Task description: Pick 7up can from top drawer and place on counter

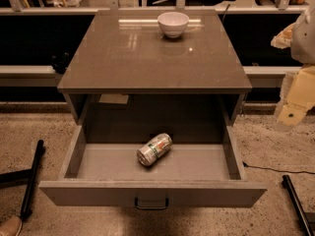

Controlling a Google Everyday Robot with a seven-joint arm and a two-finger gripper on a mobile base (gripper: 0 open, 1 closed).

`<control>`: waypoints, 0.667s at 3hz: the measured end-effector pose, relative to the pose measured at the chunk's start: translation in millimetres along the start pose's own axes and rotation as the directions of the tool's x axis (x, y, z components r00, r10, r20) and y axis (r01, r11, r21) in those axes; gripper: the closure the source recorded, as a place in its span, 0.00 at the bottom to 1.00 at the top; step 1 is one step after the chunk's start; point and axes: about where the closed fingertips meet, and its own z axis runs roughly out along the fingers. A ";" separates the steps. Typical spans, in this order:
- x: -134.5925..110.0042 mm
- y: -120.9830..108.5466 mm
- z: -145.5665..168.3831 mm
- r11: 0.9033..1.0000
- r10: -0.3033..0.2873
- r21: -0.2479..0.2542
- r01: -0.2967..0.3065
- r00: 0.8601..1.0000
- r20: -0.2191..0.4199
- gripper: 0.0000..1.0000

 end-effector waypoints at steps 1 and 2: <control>0.0 0.0 0.0 1.000 0.000 0.000 0.000 1.000 0.000 0.00; -13.0 5.1 7.8 0.997 -0.071 -0.003 0.071 0.997 0.035 0.00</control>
Offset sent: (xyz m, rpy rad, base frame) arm -0.0007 0.0547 -0.0278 0.0495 -0.0387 0.2942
